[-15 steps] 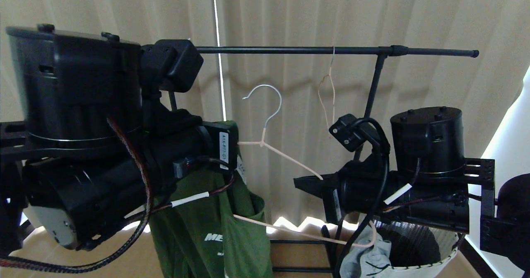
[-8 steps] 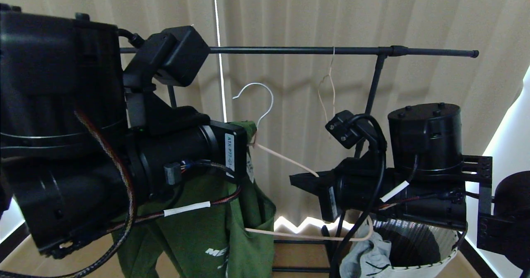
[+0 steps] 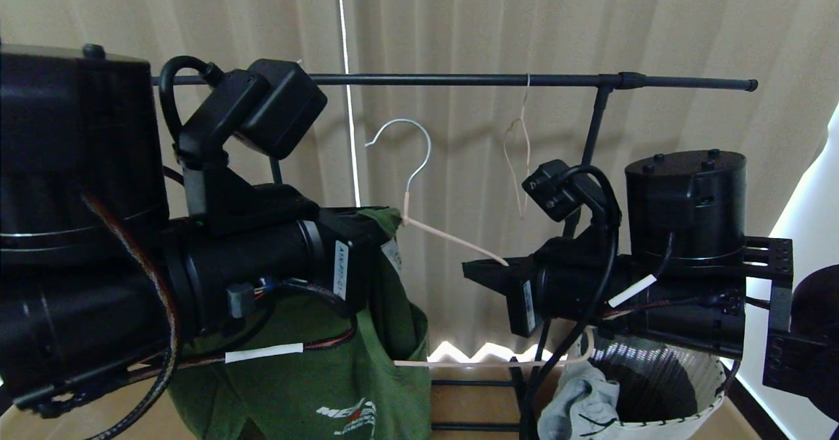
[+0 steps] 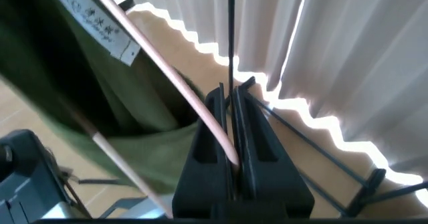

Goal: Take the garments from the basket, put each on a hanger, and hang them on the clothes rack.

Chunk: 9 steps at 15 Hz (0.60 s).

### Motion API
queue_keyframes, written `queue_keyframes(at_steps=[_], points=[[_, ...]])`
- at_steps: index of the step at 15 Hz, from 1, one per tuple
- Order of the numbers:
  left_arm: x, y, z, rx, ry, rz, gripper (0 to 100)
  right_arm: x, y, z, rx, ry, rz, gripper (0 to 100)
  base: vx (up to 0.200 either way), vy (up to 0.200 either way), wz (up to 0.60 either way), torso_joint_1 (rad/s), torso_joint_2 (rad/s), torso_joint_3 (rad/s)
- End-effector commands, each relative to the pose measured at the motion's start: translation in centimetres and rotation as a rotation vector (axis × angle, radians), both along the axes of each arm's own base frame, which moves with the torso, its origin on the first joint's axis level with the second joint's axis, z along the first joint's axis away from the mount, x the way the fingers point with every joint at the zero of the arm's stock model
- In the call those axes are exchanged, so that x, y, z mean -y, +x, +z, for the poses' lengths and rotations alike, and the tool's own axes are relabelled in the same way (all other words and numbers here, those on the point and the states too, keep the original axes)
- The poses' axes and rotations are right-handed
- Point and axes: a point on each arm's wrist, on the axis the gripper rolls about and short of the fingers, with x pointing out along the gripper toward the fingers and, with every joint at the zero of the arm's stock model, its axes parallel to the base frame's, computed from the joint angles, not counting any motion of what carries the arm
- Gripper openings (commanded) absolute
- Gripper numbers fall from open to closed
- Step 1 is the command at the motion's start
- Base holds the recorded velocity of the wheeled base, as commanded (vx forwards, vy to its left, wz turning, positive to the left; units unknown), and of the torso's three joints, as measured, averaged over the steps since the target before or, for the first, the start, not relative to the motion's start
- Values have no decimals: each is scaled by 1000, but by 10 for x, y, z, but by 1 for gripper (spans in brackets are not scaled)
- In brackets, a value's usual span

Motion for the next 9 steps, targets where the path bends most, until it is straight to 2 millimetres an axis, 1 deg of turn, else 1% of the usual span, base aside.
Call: queue_keyframes(at_steps=[1,5,7,8,9], points=[[-6,-1,2,13,3,3,0,0,0,4,17,14,-2,0,0,0,0,0,0,0],[-8,-2,-5,4,29,3,0,1,2,15,48,44,-7,0,0,0,0,0,0,0],[-11,-4,-3,10,21,4,0,2,0,18,57,50,-6,0,0,0,0,0,0,0],[-12,-6,-3,10,19,-2,100,2,0,19,58,53,-7,0,0,0,0,0,0,0],[-13,-7,-4,8,18,-18,100,4,-2,21,63,56,-6,0,0,0,0,0,0,0]])
